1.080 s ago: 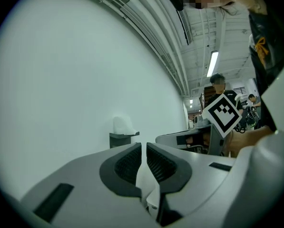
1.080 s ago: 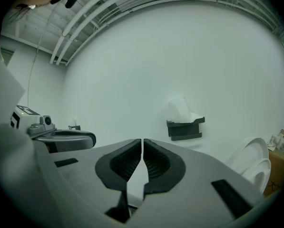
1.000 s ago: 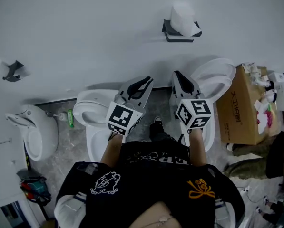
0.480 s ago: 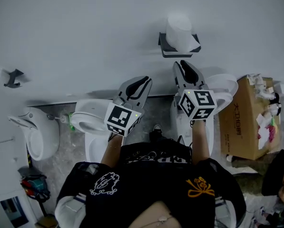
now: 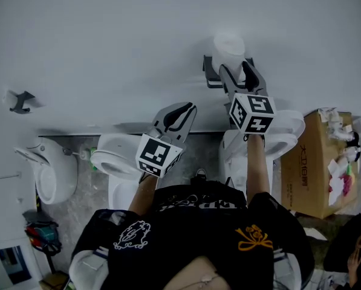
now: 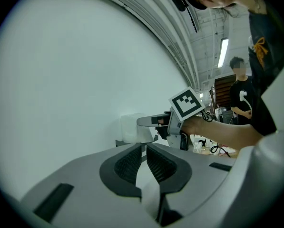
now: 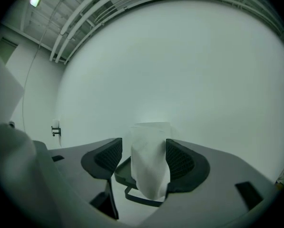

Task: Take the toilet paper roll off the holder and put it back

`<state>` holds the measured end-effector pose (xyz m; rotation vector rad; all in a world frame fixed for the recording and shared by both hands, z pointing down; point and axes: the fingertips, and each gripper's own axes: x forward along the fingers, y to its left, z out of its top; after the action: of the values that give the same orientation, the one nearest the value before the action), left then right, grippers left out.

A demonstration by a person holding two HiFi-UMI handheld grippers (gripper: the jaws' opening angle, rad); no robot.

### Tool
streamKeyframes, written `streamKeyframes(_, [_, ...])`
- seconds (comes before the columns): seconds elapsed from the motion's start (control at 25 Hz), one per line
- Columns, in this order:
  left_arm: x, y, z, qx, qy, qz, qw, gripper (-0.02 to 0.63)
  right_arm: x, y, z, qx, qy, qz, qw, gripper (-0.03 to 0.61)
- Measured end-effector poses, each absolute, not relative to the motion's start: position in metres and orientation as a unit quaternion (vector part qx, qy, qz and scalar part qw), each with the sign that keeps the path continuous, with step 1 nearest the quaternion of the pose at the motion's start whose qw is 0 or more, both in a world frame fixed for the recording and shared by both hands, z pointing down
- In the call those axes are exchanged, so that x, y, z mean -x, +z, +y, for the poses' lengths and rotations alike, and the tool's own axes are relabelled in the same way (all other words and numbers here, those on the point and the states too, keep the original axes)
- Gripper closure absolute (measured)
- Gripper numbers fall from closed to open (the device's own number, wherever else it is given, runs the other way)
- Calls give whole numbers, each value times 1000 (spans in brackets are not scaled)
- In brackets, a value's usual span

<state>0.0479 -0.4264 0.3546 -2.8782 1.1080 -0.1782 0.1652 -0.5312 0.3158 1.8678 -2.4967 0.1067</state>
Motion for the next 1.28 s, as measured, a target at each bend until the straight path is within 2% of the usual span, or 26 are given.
streamKeyframes(0.12, [-53, 355, -431, 931, -61, 359, 28, 566, -167, 315, -550, -605, 32, -795, 21, 268])
streamKeyframes(0.32, [-55, 360, -437, 930, -69, 360, 23, 566, -171, 318, -570, -634, 10, -772, 45, 262])
streamKeyframes(0.52, [-49, 367, -439, 928, -80, 364, 21, 566, -168, 324, -582, -628, 29, -776, 48, 229])
streamKeyframes(0.84, [-47, 362, -434, 929, -73, 363, 19, 566, -173, 320, -572, -628, 30, -777, 38, 278])
streamKeyframes(1.28, [-38, 359, -416, 936, -62, 345, 22, 566, -166, 284, -510, -626, -5, -779, 25, 285])
